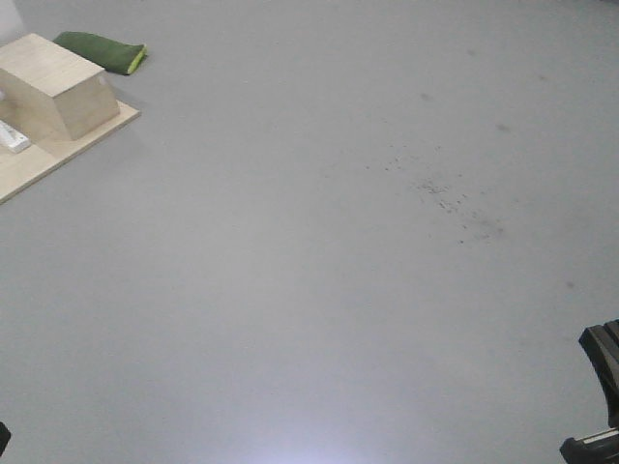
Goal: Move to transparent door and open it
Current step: 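Drive the base across the grey floor toward the glass sliding door, then drive closer and align the base facing the door's silver handle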
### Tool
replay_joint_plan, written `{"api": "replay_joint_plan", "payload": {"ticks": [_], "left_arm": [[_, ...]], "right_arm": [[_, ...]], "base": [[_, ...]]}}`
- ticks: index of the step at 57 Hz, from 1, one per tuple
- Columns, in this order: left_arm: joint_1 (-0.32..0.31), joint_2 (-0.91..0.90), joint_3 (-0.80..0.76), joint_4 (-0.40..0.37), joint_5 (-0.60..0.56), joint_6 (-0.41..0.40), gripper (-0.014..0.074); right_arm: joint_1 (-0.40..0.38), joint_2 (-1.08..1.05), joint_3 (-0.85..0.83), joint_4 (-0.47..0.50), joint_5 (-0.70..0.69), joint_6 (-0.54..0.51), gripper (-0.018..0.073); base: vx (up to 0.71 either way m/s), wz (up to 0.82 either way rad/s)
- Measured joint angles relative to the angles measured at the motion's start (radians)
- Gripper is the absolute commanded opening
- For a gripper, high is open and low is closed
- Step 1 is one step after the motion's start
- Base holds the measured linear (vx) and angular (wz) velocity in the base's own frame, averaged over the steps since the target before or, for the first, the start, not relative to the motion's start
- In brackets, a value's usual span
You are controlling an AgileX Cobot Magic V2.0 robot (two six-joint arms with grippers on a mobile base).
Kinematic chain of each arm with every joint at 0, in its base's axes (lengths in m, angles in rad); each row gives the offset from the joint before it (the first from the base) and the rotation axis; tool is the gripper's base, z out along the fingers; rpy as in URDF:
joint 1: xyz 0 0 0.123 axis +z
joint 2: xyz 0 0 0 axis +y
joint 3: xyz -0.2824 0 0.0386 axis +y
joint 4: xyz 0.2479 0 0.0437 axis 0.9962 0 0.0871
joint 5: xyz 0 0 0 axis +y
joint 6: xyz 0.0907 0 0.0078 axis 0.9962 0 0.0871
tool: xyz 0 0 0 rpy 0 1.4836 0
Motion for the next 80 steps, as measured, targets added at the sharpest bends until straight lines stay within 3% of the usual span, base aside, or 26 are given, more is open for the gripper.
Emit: {"api": "replay_joint_plan", "payload": {"ticks": [80], "left_arm": [[0.0, 0.0, 0.0, 0.0, 0.0, 0.0, 0.0]], "right_arm": [[0.0, 0.0, 0.0, 0.0, 0.0, 0.0, -0.0001]], "base": [[0.56, 0.58]]}}
